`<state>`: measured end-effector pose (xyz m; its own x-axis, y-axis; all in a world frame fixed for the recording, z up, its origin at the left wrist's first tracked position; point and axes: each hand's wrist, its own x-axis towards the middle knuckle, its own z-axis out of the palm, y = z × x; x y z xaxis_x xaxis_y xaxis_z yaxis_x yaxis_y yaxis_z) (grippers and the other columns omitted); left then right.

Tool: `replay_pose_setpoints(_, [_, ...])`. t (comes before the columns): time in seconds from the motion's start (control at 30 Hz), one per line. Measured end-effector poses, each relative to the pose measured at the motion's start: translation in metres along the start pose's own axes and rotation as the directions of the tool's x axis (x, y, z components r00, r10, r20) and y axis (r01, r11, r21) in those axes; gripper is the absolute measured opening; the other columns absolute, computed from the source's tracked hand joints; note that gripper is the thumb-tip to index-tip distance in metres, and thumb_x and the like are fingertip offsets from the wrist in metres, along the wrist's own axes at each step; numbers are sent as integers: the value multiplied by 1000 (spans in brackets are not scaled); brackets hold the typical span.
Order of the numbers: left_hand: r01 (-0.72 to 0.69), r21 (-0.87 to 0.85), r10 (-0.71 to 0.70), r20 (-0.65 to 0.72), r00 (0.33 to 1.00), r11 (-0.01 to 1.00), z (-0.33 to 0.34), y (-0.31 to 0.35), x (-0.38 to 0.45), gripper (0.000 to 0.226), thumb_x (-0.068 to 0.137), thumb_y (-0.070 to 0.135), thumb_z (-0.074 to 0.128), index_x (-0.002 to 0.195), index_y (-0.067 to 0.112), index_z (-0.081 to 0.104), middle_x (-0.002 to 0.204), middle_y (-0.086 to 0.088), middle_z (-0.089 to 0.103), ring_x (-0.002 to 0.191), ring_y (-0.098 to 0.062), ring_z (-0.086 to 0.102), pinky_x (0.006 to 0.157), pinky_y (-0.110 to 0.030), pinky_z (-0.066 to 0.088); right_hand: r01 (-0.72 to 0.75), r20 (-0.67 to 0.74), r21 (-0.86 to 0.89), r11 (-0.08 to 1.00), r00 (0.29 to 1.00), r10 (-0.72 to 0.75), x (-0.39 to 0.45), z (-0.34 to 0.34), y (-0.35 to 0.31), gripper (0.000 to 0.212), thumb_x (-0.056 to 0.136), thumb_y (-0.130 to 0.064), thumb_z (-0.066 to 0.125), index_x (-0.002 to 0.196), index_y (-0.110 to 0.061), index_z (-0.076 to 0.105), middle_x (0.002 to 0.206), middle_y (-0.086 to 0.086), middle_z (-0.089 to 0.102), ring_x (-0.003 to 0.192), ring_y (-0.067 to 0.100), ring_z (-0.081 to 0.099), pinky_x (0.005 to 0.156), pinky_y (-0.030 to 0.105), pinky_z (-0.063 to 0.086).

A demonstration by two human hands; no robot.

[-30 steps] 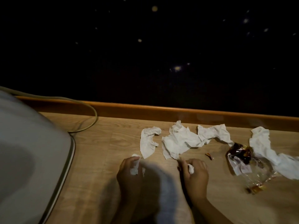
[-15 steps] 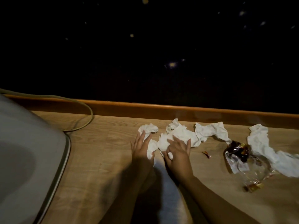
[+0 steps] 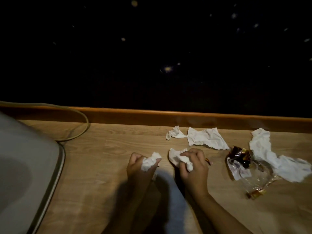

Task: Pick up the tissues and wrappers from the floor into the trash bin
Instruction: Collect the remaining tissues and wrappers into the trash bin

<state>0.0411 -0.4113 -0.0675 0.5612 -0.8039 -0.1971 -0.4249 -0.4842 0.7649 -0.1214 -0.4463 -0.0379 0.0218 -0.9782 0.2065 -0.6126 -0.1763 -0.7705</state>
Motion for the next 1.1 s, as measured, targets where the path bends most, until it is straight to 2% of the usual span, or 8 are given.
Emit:
replay_pose_setpoints(0.13, [-92,-147,87,-41,995,985,-1,21,6,49,70,45,80,103,13,61,105,8,53,95,-5,50,73,-2,38,-118,-140,145,982,980,138,7,-6,7,27,78,6,61,94,-15,66,93,-4,65,90,6,60,83,32,51])
replay_pose_setpoints(0.23, [-206,-207,199,-55,979,957,6,27,10,29,77,19,77,103,17,64,111,7,57,102,-4,54,84,-11,44,-181,-176,232,956,958,225,9,-11,7,33,82,8,59,96,-22,63,86,-8,65,78,5,60,69,25,51])
replay_pose_setpoints(0.33, [-287,-216,280,-63,958,933,18,39,18,41,70,0,77,105,15,60,111,3,59,101,-8,57,87,-23,51,-199,-164,259,945,955,246,14,-16,10,36,84,4,58,101,-28,59,87,-13,64,78,-1,60,65,15,48])
replay_pose_setpoints(0.43, [-322,-153,338,96,936,934,38,56,32,57,74,1,76,124,18,53,123,4,53,113,-9,51,97,-23,44,-150,1,36,988,989,150,11,-13,28,29,88,-21,63,116,-26,57,104,-8,58,96,7,58,80,22,47])
replay_pose_setpoints(0.57, [-545,45,521,239,820,837,59,59,49,65,79,7,73,136,25,48,141,6,43,130,-8,36,108,-18,27,-51,283,-431,901,940,189,-5,-10,55,70,75,-75,52,133,-37,45,116,-7,46,110,13,44,92,33,44])
replay_pose_setpoints(0.77, [-579,175,525,275,805,796,70,48,54,51,82,32,72,130,28,55,113,4,54,111,-14,44,93,-25,37,69,213,-334,940,977,4,-10,-16,65,22,86,-40,62,103,-26,61,119,-5,47,111,11,43,88,22,41])
replay_pose_setpoints(0.97, [-511,118,486,190,853,851,74,58,53,20,79,28,77,90,14,67,95,6,45,92,-13,47,77,-20,40,24,178,-131,991,984,-1,21,-28,45,13,82,-13,62,88,-23,56,92,-7,54,87,4,49,77,24,48])
replay_pose_setpoints(1.1, [-456,-97,464,81,882,885,68,93,47,25,79,17,76,101,13,67,107,6,56,96,-8,55,82,-11,44,94,145,-139,986,987,-73,56,-50,30,20,82,-11,64,89,-27,53,90,-9,53,83,6,49,72,16,42])
